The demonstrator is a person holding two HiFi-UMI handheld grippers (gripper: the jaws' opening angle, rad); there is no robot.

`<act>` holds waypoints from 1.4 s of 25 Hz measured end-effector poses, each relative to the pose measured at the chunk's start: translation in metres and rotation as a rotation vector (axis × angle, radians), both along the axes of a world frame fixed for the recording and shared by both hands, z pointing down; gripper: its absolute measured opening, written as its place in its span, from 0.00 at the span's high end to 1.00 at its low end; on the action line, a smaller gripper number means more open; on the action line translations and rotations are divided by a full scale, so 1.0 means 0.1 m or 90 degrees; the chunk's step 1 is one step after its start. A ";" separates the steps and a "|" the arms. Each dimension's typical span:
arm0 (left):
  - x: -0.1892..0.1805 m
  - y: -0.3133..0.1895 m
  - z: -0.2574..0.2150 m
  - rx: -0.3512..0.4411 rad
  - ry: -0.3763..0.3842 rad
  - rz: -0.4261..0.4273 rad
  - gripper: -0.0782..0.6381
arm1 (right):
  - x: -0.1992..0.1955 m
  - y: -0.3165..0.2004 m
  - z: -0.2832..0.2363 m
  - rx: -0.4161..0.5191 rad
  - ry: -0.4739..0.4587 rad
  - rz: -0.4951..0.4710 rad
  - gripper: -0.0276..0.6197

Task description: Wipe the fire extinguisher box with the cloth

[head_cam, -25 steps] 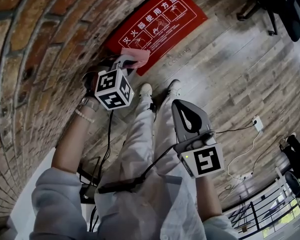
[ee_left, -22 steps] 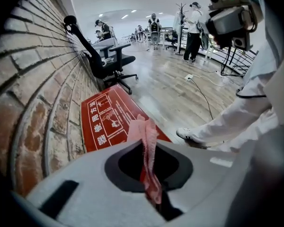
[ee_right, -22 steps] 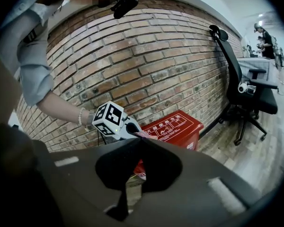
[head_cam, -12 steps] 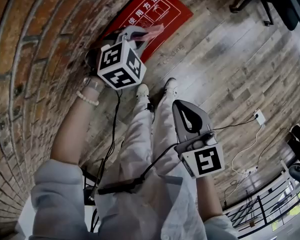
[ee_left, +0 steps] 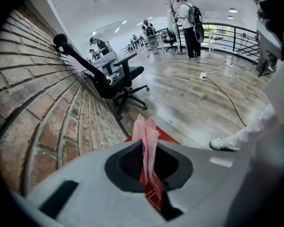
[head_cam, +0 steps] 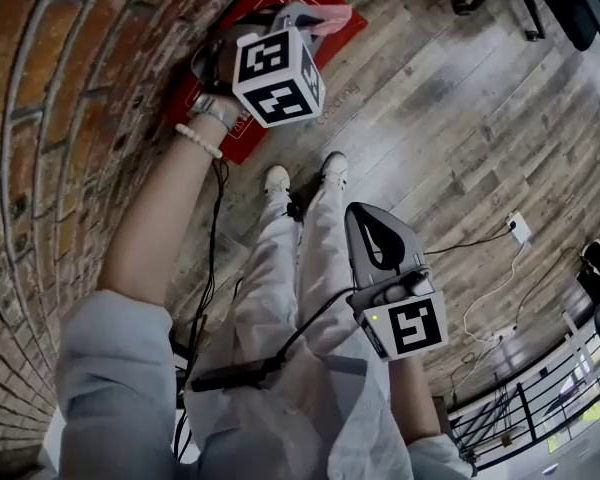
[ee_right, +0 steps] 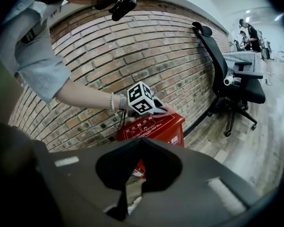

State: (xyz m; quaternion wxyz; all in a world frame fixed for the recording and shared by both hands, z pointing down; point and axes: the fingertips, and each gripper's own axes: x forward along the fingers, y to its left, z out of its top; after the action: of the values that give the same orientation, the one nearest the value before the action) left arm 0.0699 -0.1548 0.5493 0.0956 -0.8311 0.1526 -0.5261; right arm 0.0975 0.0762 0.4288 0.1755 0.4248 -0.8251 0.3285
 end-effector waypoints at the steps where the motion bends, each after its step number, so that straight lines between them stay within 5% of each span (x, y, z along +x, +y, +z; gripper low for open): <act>1: 0.05 -0.03 0.04 0.001 -0.002 0.000 0.88 | 0.03 0.00 0.02 -0.002 0.002 0.004 0.95; 12: 0.33 0.15 0.53 -0.034 -0.078 0.082 0.88 | 0.23 -0.07 0.07 0.006 -0.005 0.021 0.95; 25: 0.12 0.43 0.53 -0.049 -0.089 0.105 0.88 | 0.07 -0.01 0.05 -0.015 0.008 -0.005 0.95; 35: -0.20 0.87 0.51 -0.084 -0.062 0.087 0.88 | -0.24 -0.04 -0.08 0.027 -0.005 -0.028 0.95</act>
State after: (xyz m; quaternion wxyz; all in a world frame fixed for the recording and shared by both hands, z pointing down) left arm 0.0504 -0.0673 0.6007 0.0833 -0.8176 0.0560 -0.5670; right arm 0.0740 0.0721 0.4210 0.1706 0.4090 -0.8417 0.3086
